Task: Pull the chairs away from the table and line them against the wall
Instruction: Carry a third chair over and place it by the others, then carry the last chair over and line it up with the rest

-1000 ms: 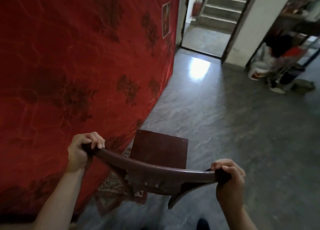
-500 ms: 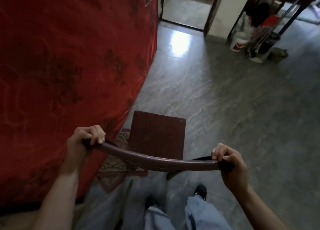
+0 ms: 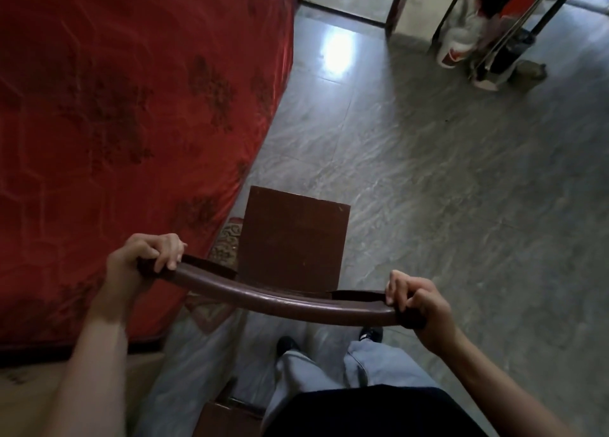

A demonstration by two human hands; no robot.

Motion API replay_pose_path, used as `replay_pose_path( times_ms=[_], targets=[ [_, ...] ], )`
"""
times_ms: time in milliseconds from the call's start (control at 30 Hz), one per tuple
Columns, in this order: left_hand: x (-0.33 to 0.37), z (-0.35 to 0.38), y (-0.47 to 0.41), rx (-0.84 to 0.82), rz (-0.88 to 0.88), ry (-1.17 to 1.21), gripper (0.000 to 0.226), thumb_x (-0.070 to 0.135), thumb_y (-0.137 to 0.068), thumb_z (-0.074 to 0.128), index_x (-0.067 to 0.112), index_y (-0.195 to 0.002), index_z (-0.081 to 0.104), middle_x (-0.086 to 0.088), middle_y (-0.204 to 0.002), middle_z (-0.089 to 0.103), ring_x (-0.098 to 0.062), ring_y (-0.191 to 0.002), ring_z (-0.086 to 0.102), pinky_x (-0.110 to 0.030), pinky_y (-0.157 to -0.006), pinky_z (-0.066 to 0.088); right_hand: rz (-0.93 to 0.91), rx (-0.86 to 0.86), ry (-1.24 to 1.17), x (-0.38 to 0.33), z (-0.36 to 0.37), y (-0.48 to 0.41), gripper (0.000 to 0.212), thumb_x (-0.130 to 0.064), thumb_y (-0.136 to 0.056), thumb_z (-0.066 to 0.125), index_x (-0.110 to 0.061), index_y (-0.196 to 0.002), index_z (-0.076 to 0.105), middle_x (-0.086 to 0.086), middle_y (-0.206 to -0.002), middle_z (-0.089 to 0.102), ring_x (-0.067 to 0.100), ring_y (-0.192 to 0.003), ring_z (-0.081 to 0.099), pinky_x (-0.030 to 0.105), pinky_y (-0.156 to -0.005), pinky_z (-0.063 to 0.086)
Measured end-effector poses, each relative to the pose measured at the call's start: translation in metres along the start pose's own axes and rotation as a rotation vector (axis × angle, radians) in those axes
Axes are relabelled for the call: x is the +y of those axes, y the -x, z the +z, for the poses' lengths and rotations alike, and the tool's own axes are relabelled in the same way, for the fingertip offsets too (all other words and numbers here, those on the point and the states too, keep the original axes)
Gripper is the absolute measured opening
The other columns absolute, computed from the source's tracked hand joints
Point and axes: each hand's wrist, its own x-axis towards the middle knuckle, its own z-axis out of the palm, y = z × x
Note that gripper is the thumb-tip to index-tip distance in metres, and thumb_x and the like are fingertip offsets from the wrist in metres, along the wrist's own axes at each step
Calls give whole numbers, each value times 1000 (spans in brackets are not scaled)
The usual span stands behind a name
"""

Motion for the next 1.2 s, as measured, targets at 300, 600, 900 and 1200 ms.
replay_pose_path(
  times_ms=[300, 600, 900, 1200],
  targets=[
    [43, 6, -23, -37, -146, -546, 22, 21, -70, 59, 11, -76, 77, -13, -89, 76, -25, -93, 70, -40, -90, 44, 67, -79, -36, -26, -9, -24, 21, -5, -71, 53, -9, -73, 73, 14, -79, 71, 27, -76, 62, 33, -76, 51],
    [96, 205, -145, -185, 36, -177, 37, 26, -91, 48, 15, -119, 70, -11, -119, 76, -34, -105, 72, -44, -84, 56, -159, 374, -125, -97, -77, -30, 38, -24, -92, 53, -16, -127, 66, 14, -127, 72, 34, -106, 71, 38, -85, 56],
    [95, 508, -182, -661, -2, -147, 46, 38, -92, 38, 18, -127, 61, -16, -129, 69, -24, -100, 70, -42, -82, 54, -413, 951, -240, -145, -266, 93, 39, -28, -98, 47, -13, -132, 61, 13, -128, 72, 25, -109, 68, 42, -93, 47],
    [43, 870, -61, -1184, -47, -182, 48, 33, -100, 31, 11, -133, 58, -14, -128, 72, -29, -104, 68, -40, -82, 54, -564, 1549, -272, -106, -439, 357, 40, -30, -97, 49, -14, -131, 63, 12, -126, 73, 29, -112, 68, 45, -94, 47]
  ],
)
